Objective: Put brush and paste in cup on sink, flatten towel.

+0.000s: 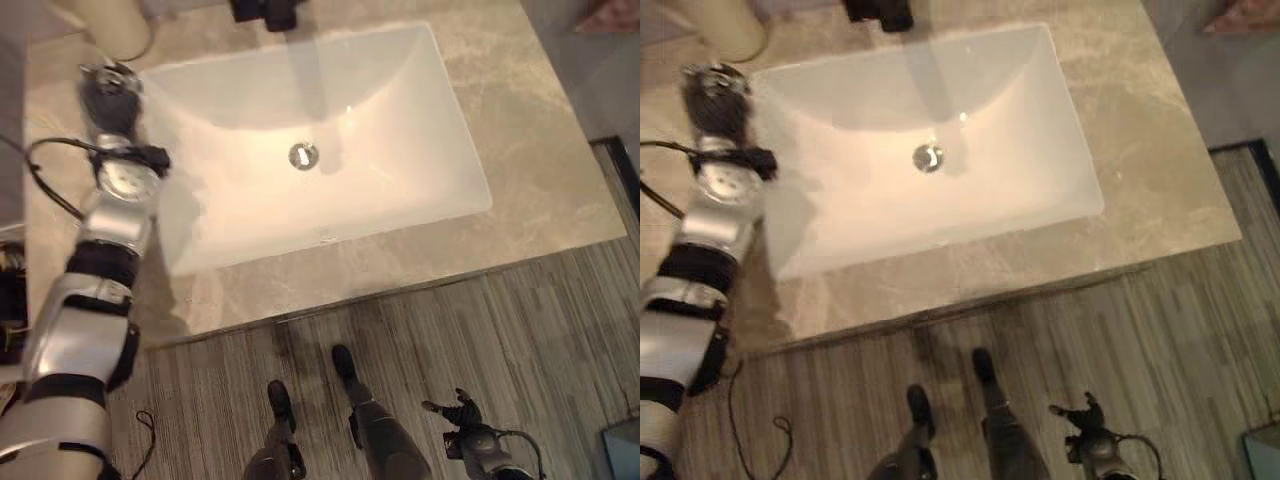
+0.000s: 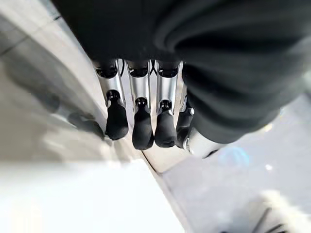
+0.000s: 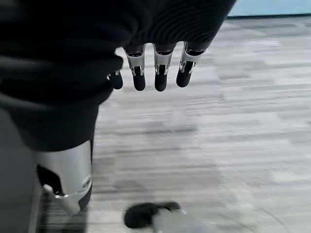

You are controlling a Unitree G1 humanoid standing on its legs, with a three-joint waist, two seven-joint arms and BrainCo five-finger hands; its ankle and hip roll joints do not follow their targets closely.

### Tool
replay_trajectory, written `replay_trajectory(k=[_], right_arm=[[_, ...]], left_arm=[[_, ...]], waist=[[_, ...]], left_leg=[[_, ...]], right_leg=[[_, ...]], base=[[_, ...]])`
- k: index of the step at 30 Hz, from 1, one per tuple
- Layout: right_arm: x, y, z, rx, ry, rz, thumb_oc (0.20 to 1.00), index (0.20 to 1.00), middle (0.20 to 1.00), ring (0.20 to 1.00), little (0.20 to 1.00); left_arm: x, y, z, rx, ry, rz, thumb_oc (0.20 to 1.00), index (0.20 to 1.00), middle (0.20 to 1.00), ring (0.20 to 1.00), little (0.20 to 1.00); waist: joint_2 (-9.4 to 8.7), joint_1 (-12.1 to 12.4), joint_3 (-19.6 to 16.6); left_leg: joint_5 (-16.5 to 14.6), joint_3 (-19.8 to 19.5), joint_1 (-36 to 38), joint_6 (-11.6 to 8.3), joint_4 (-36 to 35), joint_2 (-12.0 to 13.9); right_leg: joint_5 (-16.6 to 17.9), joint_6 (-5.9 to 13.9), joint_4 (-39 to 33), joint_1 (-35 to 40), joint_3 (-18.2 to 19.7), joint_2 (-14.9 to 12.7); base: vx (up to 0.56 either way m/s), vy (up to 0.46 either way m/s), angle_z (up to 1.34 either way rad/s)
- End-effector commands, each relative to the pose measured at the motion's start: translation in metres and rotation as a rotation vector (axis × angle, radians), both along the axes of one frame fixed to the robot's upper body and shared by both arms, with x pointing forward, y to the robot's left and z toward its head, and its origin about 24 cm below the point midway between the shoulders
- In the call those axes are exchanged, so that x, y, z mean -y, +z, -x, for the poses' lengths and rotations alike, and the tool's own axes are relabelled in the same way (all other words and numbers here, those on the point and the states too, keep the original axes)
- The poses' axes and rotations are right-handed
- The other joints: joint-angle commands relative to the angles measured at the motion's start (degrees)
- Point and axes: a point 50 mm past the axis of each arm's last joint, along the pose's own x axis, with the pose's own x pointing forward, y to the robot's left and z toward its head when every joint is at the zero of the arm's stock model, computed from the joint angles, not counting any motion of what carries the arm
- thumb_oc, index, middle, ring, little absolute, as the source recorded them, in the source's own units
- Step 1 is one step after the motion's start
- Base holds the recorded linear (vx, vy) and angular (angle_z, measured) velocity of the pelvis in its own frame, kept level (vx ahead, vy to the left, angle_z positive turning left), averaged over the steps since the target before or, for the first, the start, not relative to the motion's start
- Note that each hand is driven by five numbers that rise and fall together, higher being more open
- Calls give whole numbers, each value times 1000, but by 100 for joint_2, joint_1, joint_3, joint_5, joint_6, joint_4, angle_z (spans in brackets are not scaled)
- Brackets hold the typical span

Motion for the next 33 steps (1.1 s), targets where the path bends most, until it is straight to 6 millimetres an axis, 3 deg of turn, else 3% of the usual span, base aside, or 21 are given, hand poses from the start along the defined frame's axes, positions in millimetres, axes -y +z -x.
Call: replay_trajectory(k=[1, 3, 10, 16, 18, 21, 22, 23, 24, 25, 26, 27, 30, 33], right_arm=[[32, 4, 16, -73, -22, 106, 1000, 1000, 1000, 1000, 1000], [39, 7, 15, -62, -76, 101, 1000, 1000, 1000, 1000, 1000], [36, -4, 39, -149, -76, 56, 1000, 1000, 1000, 1000, 1000], [32, -9, 47, -174, -62, 35, 1000, 1000, 1000, 1000, 1000], [31, -9, 47, -170, -64, 30, 1000, 1000, 1000, 1000, 1000], [34, -5, 45, -91, -162, -9, 1000, 1000, 1000, 1000, 1000], [33, -5, 45, -71, -198, -31, 1000, 1000, 1000, 1000, 1000], [32, -3, 42, -24, -239, -62, 1000, 1000, 1000, 1000, 1000], [31, -2, 39, -9, -226, -60, 1000, 1000, 1000, 1000, 1000], [31, -1, 38, 0, -222, -59, 1000, 1000, 1000, 1000, 1000], [31, -1, 39, 6, -222, -61, 1000, 1000, 1000, 1000, 1000], [32, -2, 48, -1, -240, -77, 1000, 1000, 1000, 1000, 1000], [34, -5, 57, -34, -245, -63, 1000, 1000, 1000, 1000, 1000], [36, -7, 66, -48, -280, -74, 1000, 1000, 1000, 1000, 1000]], left_arm=[[12, -11, 5, 59, -86, 73, 564, 564, 564, 564, 564], [20, -32, 17, 62, -165, 131, 1000, 1000, 1000, 1000, 1000], [-1, -90, 75, -13, -283, 188, 1000, 1000, 1000, 1000, 1000], [-18, -115, 106, -99, -265, 173, 1000, 1000, 1000, 1000, 1000], [-22, -121, 114, -128, -265, 159, 1000, 1000, 1000, 1000, 1000], [-26, -123, 125, -153, -283, 144, 1000, 1000, 1000, 1000, 1000], [-24, -124, 126, -156, -295, 144, 1000, 1000, 1000, 1000, 1000], [-22, -123, 127, -169, -326, 132, 1000, 1000, 1000, 1000, 1000], [-23, -123, 128, -172, -338, 132, 1000, 1000, 1000, 1000, 1000], [-23, -122, 129, -178, -340, 121, 1000, 1000, 1000, 1000, 1000], [-24, -123, 130, -188, -340, 111, 1000, 1000, 1000, 1000, 1000], [-25, -122, 131, -204, -347, 79, 1000, 1000, 1000, 1000, 1000], [-30, -119, 129, -212, -310, 35, 1000, 1000, 1000, 1000, 1000], [-32, -119, 126, -218, -304, 40, 1000, 1000, 1000, 1000, 1000]], waist=[[163, -25, 211], [135, 40, 160], [-64, 336, -277], [-209, 486, -454], [-259, 532, -455], [-221, 506, -349], [-203, 479, -295], [-151, 382, -154], [-126, 359, -86], [-120, 405, -54], [-134, 415, -65], [-159, 303, -122], [-235, 296, -109], [-293, 203, -137]], left_leg=[[-91, 542, 1210, -287, 115, -35], [-282, 570, 1272, -186, 311, -179], [-684, 244, 1765, 124, 344, -399], [-910, 136, 1995, 327, 466, -551], [-977, 87, 2040, 416, 525, -608], [-1005, 41, 2149, 579, 534, -684], [-993, 33, 2208, 612, 495, -691], [-946, 38, 2279, 660, 449, -692], [-923, 47, 2302, 684, 429, -707], [-945, 100, 2344, 699, 433, -744], [-980, 121, 2383, 705, 437, -798], [-1041, 83, 2505, 696, 409, -912], [-1291, 115, 2757, 659, 458, -1014], [-1399, 101, 2816, 645, 549, -1081]], right_leg=[[-549, 540, 4, 629, -384, -249], [-572, 528, 4, 890, -527, -310], [-611, 568, 4, 1618, -493, -330], [-643, 661, 228, 1795, -479, -436], [-668, 718, 503, 1747, -432, -495], [-774, 790, 1460, 1380, -267, -454], [-652, 817, 1822, 1173, -221, -440], [-266, 896, 2491, 761, -145, -410], [-227, 875, 2752, 540, -169, -375], [-233, 853, 2782, 428, -444, -476], [-234, 849, 2672, 419, -598, -562], [-253, 827, 2228, 316, -570, -417], [252, 1019, 912, 355, -1071, -600], [415, 1062, 669, 275, -946, -623]], base=[[-20, 63, 95], [6, 85, 80], [12, 117, 21], [-46, 140, 4], [-124, 204, -12], [-111, 221, -2], [-158, 294, -26], [-165, 280, -28], [-141, 300, -19], [-33, 193, -22], [73, 197, -43], [125, 126, -48], [190, 45, -11], [159, 8, 6]])
